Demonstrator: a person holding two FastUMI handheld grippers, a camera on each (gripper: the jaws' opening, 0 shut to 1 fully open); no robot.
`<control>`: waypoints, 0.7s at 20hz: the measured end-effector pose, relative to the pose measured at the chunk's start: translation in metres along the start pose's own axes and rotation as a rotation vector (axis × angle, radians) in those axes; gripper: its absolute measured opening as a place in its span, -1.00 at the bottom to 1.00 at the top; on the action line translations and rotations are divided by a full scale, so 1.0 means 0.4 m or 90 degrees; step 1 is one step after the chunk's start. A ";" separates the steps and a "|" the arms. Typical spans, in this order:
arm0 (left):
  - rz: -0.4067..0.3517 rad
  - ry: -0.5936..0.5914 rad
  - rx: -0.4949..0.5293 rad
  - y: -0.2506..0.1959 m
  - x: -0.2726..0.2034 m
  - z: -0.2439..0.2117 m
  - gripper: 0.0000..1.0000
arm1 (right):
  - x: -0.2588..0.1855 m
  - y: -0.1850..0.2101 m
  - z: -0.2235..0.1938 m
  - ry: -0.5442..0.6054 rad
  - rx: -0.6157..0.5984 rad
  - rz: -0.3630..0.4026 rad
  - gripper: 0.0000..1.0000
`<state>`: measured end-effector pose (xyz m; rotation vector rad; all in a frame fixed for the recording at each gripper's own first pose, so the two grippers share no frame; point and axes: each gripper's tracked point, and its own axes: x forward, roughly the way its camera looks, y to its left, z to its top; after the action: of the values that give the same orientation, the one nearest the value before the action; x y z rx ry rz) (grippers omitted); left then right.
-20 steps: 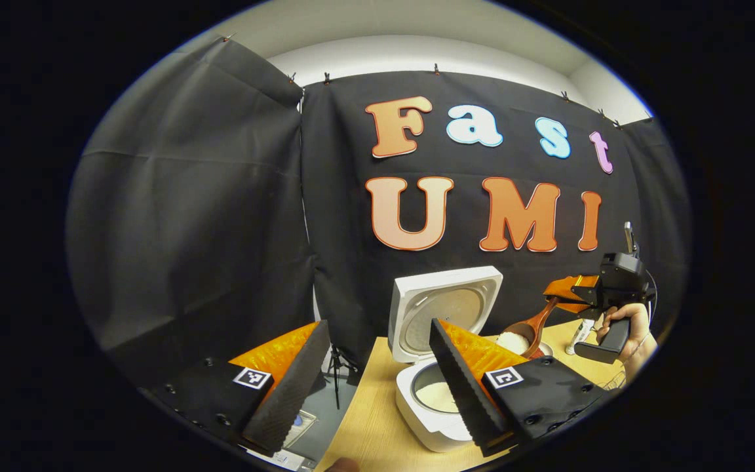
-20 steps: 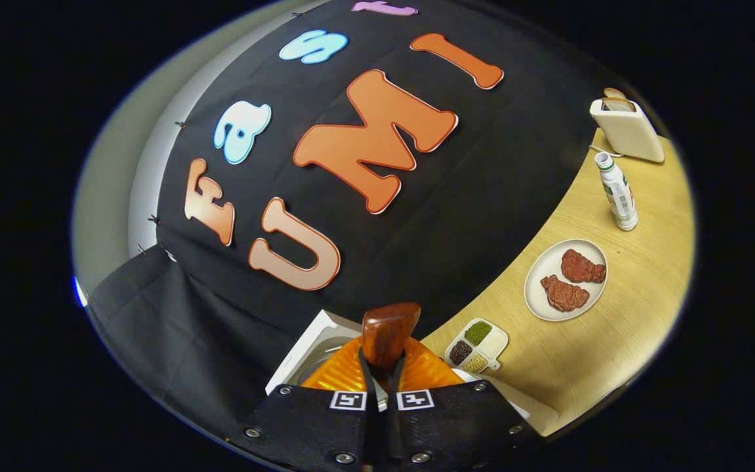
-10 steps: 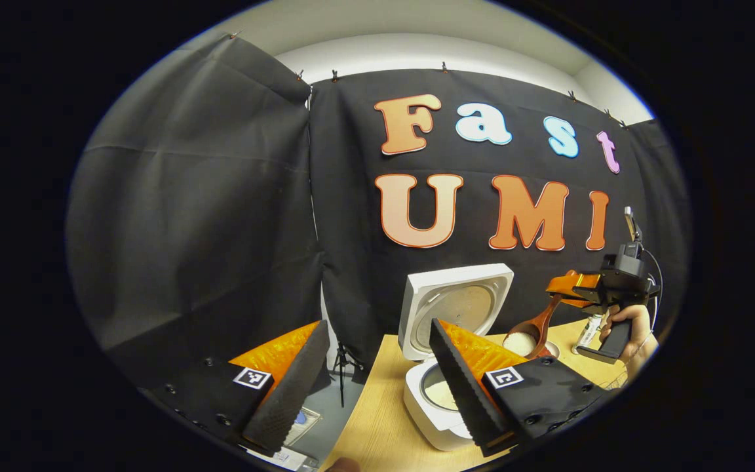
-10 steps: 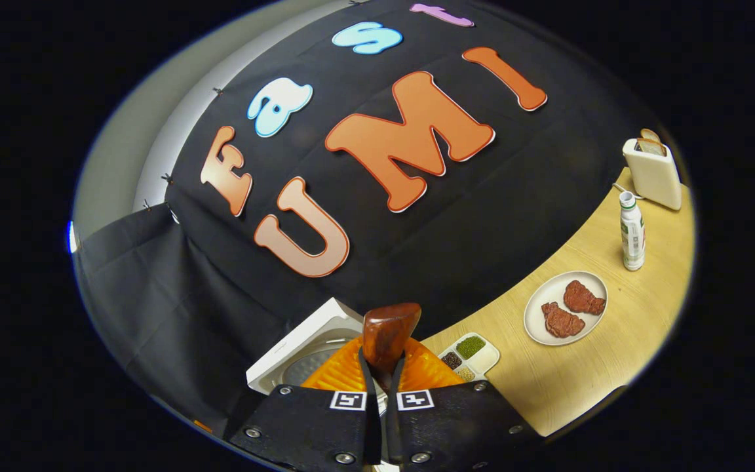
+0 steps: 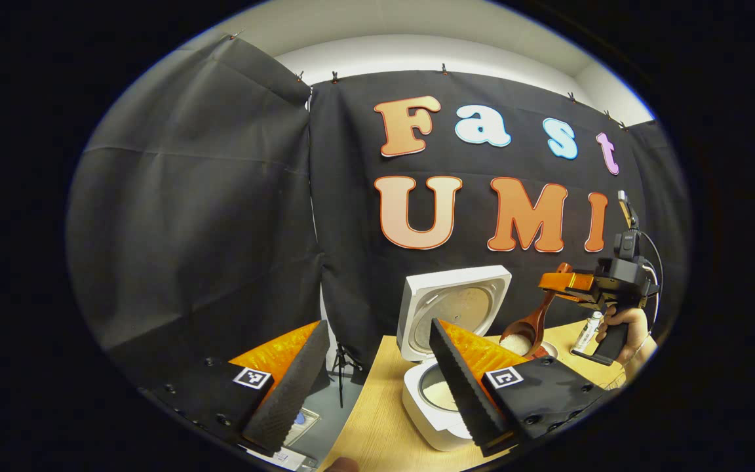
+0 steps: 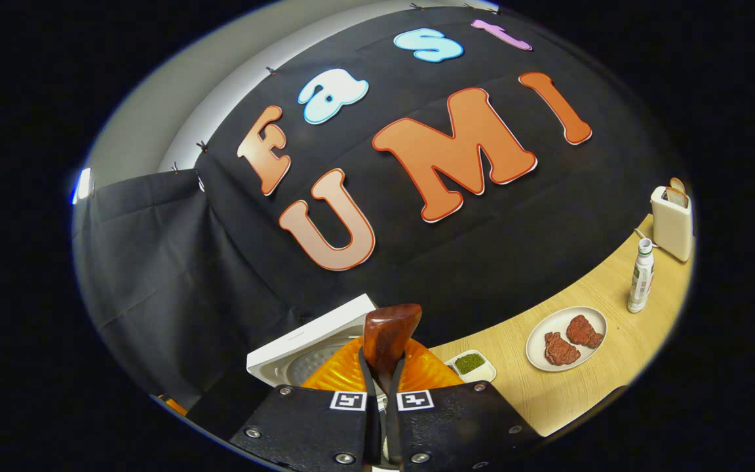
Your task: Close the left gripper, press the button to open the rice cooker; take a wooden spoon from the chopstick holder with the right hand, scoop a spoonful of rice and pour it into the rice cooker, then put the wooden spoon back into the chopstick holder.
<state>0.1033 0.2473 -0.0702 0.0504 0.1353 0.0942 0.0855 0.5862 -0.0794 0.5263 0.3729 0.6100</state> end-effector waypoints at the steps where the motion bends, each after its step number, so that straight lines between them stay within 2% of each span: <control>1: -0.001 -0.001 0.000 -0.002 -0.002 0.002 1.00 | 0.001 0.006 -0.004 0.000 -0.008 0.004 -0.94; 14: 0.005 -0.004 -0.014 0.014 -0.004 -0.006 1.00 | -0.011 0.099 -0.007 -0.035 -0.165 0.056 -0.94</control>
<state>0.1008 0.2527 -0.0722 0.0294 0.1281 0.1041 0.0635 0.6119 -0.0583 0.3118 0.2156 0.7154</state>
